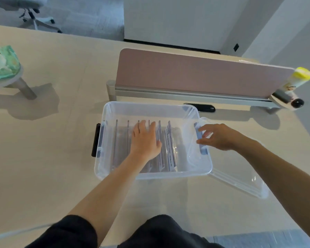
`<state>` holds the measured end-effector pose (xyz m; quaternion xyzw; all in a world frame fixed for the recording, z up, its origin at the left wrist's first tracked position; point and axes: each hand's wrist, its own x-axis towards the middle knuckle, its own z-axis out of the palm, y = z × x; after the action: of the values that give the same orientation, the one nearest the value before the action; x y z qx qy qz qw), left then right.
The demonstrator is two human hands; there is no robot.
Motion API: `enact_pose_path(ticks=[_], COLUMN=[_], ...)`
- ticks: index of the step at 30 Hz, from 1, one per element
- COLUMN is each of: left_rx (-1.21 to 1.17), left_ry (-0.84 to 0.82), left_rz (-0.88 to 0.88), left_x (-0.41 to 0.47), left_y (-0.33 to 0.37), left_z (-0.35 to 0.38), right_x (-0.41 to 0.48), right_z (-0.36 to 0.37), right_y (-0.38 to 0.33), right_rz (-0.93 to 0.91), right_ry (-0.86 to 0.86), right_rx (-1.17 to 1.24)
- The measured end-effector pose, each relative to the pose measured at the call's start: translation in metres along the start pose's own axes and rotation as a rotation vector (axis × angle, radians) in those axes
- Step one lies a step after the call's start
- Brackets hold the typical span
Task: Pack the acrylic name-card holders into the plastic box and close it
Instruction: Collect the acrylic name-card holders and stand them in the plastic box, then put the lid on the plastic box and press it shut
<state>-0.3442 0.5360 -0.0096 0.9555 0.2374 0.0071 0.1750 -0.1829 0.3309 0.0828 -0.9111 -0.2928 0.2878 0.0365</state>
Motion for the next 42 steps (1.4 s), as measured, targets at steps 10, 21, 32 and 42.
enact_pose_path(ticks=[10, 21, 32, 42], left_rx=[-0.078, 0.207, 0.031, -0.205], left_ry=[-0.109, -0.213, -0.587, -0.472], left_rz=[0.24, 0.157, -0.464, -0.646], left_x=[0.021, 0.07, 0.125, 0.148], left_y=[0.135, 0.28, 0.287, 0.276], left_z=[0.022, 0.074, 0.145, 0.172], right_x=[-0.033, -0.018, 0.025, 0.052], right_z=[-0.002, 0.035, 0.075, 0.092], right_y=[0.139, 0.332, 0.387, 0.412], right_rz=[0.122, 0.234, 0.497, 0.723], right_ry=[0.051, 0.014, 0.003, 0.072], right_rx=[0.081, -0.027, 0.05, 0.818])
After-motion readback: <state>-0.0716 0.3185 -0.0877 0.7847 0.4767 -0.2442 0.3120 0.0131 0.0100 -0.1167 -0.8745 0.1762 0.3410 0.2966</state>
